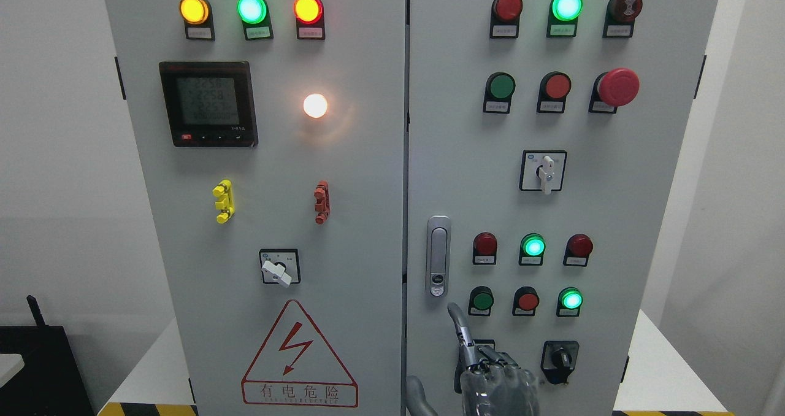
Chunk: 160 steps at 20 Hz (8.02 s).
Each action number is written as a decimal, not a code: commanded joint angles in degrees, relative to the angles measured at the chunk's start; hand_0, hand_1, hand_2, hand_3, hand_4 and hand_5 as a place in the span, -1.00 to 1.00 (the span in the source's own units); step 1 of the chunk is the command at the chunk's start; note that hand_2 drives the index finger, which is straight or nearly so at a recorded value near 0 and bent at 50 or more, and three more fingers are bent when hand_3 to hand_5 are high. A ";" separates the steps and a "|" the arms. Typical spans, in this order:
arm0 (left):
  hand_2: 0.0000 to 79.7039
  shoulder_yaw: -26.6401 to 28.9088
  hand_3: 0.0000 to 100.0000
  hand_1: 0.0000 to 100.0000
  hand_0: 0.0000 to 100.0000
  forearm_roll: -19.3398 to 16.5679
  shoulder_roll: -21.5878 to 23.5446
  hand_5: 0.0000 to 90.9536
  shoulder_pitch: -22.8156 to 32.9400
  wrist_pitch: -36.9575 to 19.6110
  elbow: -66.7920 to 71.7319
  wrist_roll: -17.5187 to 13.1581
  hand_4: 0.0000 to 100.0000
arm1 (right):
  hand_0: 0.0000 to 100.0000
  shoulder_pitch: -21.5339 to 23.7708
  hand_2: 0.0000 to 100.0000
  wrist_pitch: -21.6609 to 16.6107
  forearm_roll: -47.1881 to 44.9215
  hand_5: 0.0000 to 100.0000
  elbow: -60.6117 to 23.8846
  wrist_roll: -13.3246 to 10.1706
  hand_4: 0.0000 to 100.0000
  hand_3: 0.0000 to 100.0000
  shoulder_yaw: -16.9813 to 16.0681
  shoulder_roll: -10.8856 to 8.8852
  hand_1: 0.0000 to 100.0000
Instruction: Release door handle
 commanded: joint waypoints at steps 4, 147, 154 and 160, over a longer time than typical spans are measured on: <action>-1.00 -0.70 -1.00 -0.22 -0.76 0.00 0.01 -1.00 0.00 -0.01 -0.88 -0.03 -1.00 | -0.40 -3.86 -0.95 3.94 3.09 1.00 9.03 3.10 1.00 1.00 1.04 0.09 -0.13; -1.00 -0.70 -1.00 -0.22 -0.76 0.00 -0.08 -1.00 0.00 -0.01 -0.88 -0.03 -1.00 | -0.24 2.29 0.79 -4.58 2.66 0.98 -2.91 -0.94 1.00 1.00 -6.34 0.53 -0.35; -1.00 -0.70 -1.00 -0.22 -0.76 0.00 -0.08 -1.00 0.00 -0.01 -0.88 -0.03 -1.00 | -0.35 0.10 0.87 -4.49 2.39 0.98 -3.09 0.10 1.00 1.00 -6.78 0.53 -0.37; -1.00 -0.70 -1.00 -0.22 -0.76 0.00 -0.08 -1.00 0.00 -0.01 -0.88 -0.03 -1.00 | -0.38 -4.12 1.00 -4.14 1.95 0.99 -1.42 4.15 1.00 1.00 -6.87 0.44 -0.53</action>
